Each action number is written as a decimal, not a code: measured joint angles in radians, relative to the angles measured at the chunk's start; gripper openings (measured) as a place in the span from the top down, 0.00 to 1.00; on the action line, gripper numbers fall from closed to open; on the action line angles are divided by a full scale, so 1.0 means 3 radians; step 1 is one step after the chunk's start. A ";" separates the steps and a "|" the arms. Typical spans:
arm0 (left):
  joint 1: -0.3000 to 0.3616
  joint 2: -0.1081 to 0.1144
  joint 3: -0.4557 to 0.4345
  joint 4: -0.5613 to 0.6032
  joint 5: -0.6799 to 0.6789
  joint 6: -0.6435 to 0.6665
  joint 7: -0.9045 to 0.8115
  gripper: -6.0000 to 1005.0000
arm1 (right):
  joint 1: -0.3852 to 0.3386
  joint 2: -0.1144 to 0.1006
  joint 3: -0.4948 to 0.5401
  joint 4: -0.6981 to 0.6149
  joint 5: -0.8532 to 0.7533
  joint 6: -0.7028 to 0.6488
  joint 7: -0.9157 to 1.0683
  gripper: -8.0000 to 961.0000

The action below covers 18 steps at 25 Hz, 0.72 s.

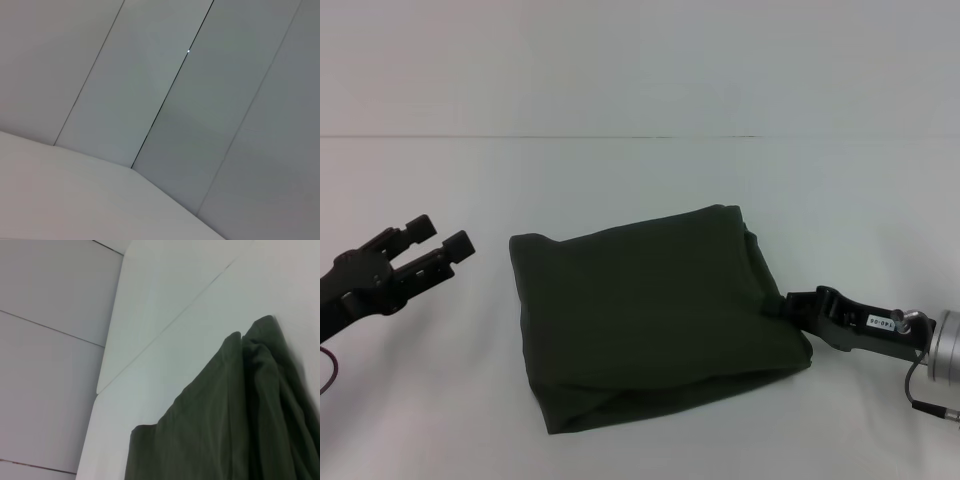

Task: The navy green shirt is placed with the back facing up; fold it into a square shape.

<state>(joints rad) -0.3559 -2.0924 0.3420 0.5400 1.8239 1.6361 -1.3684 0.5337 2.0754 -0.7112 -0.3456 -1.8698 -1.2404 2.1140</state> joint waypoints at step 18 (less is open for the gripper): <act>0.0007 -0.0029 0.0000 -0.0004 0.0000 -0.0039 0.0000 0.10 | -0.0160 -0.0062 0.0641 -0.0037 0.0035 -0.0625 -0.0895 0.72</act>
<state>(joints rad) -0.3540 -2.1011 0.3420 0.5387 1.8239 1.6243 -1.3684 0.4856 2.0568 -0.5188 -0.3566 -1.8591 -1.4280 1.8454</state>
